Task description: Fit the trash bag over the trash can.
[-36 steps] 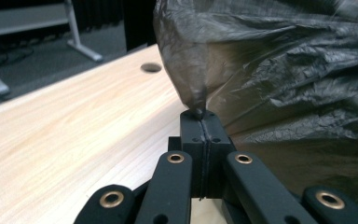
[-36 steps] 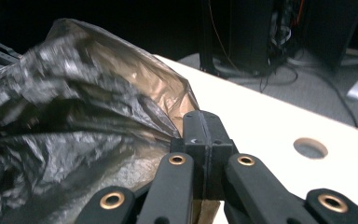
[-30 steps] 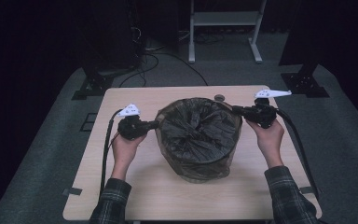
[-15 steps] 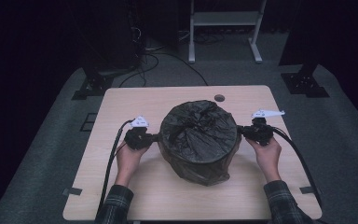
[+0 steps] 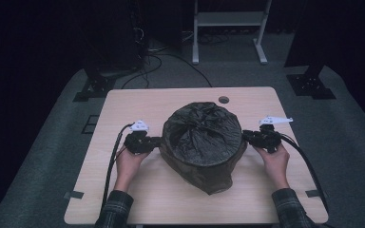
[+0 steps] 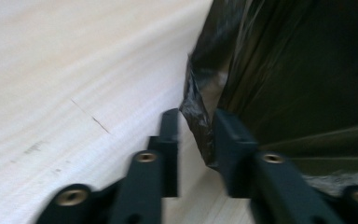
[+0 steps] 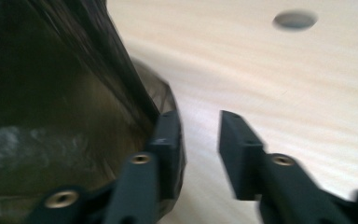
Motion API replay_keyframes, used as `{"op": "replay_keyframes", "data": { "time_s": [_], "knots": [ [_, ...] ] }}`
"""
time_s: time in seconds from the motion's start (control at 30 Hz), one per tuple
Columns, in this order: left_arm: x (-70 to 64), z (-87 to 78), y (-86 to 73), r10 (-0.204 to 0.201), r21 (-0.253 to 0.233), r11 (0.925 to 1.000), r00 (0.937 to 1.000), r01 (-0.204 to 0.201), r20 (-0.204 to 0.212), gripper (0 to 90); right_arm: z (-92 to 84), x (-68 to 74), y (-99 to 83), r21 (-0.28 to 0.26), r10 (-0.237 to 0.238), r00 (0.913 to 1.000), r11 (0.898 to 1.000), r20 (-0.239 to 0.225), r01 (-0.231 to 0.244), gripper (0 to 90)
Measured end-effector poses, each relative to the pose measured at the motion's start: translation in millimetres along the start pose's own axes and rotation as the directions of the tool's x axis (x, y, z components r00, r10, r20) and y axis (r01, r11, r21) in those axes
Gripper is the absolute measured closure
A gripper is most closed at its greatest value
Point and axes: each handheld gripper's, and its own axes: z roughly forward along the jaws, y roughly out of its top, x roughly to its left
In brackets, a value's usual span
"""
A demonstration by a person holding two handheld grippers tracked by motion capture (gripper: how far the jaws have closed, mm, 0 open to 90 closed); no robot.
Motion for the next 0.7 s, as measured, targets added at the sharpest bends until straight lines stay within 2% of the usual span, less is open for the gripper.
{"op": "replay_keyframes", "data": {
  "time_s": [0.07, 0.1, 0.13, 0.23, 0.3, 0.33, 0.37, 0.4, 0.43, 0.53, 0.57, 0.6, 0.63, 0.67, 0.7],
  "knots": [
    [0.5, -9.9, 2.5, -0.004, -0.035, 0.9994, 0.9999, 0.004, 0.009, 62.9, -8.8, -1.4, 3.4, -0.026, -0.002, 1.0, 1.0, -0.009, 0.002, 55.8],
    [0.5, -14.6, 3.7, -0.01, -0.055, 0.9984, 0.9998, 0.011, 0.018, 57.0, -17.8, -2.3, 7.0, -0.055, -0.014, 0.9997, 0.998, -0.018, 0.013, 46.2],
    [0.3, -19.2, 4.7, -0.012, -0.071, 0.9974, 0.9996, 0.014, 0.026, 57.0, -17.8, -2.3, 7.0, -0.055, -0.014, 0.9997, 0.998, -0.018, 0.013, 46.2],
    [-0.3, -31.8, 8.6, -0.011, -0.086, 0.9962, 0.999, 0.015, 0.043, 47.0, -32.6, -2.4, 11.6, -0.091, -0.043, 0.9979, 0.995, -0.048, 0.039, 33.3],
    [-3.3, -45.5, 14.2, 0.003, -0.115, 0.9934, 0.9985, 0.003, 0.054, 38.6, -43.9, -3.1, 14.1, -0.103, -0.064, 0.9941, 0.993, -0.087, 0.055, 19.2],
    [-3.3, -45.5, 14.2, 0.003, -0.115, 0.9934, 0.9985, 0.003, 0.054, 36.0, -43.9, -3.1, 14.1, -0.103, -0.064, 0.9941, 0.993, -0.087, 0.055, 19.2],
    [-4.3, -49.9, 16.4, 0.009, -0.126, 0.9921, 0.9979, -0.001, 0.064, 33.1, -51.5, -2.8, 15.4, -0.112, -0.083, 0.9889, 0.991, -0.123, 0.069, 14.7],
    [-5.2, -54.6, 18.5, 0.019, -0.14, 0.9902, 0.9976, -0.009, 0.067, 29.3, -54.8, -2.4, 16.0, -0.113, -0.095, 0.9855, 0.99, -0.141, 0.079, 13.2],
    [-6.4, -58.9, 20.8, 0.023, -0.156, 0.9877, 0.9969, -0.011, 0.075, 29.3, -54.8, -2.4, 16.0, -0.113, -0.095, 0.9855, 0.99, -0.141, 0.079, 13.2],
    [-10.0, -70.4, 28.5, 0.043, -0.195, 0.9805, 0.9952, -0.025, 0.088, 19.9, -62.5, 1.6, 17.4, -0.141, -0.158, 0.9685, 0.981, -0.192, 0.132, 10.2],
    [-13.3, -75.7, 34.3, 0.065, -0.22, 0.9746, 0.9929, -0.042, 0.1, 15.9, -64.7, 5.4, 18.6, -0.157, -0.188, 0.9487, 0.976, -0.254, 0.152, 10.1],
    [-15.3, -77.5, 37.4, 0.072, -0.23, 0.972, 0.9917, -0.046, 0.106, 13.1, -65.1, 7.8, 19.5, -0.158, -0.207, 0.9389, 0.973, -0.275, 0.168, 10.1],
    [-15.3, -77.5, 37.4, 0.072, -0.23, 0.972, 0.9917, -0.046, 0.106, 9.7, -65.1, 7.8, 19.5, -0.158, -0.207, 0.9389, 0.973, -0.275, 0.168, 10.1],
    [-17.7, -79.1, 40.7, 0.081, -0.235, 0.9705, 0.9905, -0.053, 0.111, 8.3, -64.9, 12.9, 21.5, -0.15, -0.236, 0.9175, 0.969, -0.32, 0.197, 10.1],
    [-20.7, -80.2, 43.8, 0.094, -0.245, 0.9674, 0.9889, -0.064, 0.115, 8.3, -64.9, 12.9, 21.5, -0.15, -0.236, 0.9175, 0.969, -0.32, 0.197, 10.1]
  ]
}}
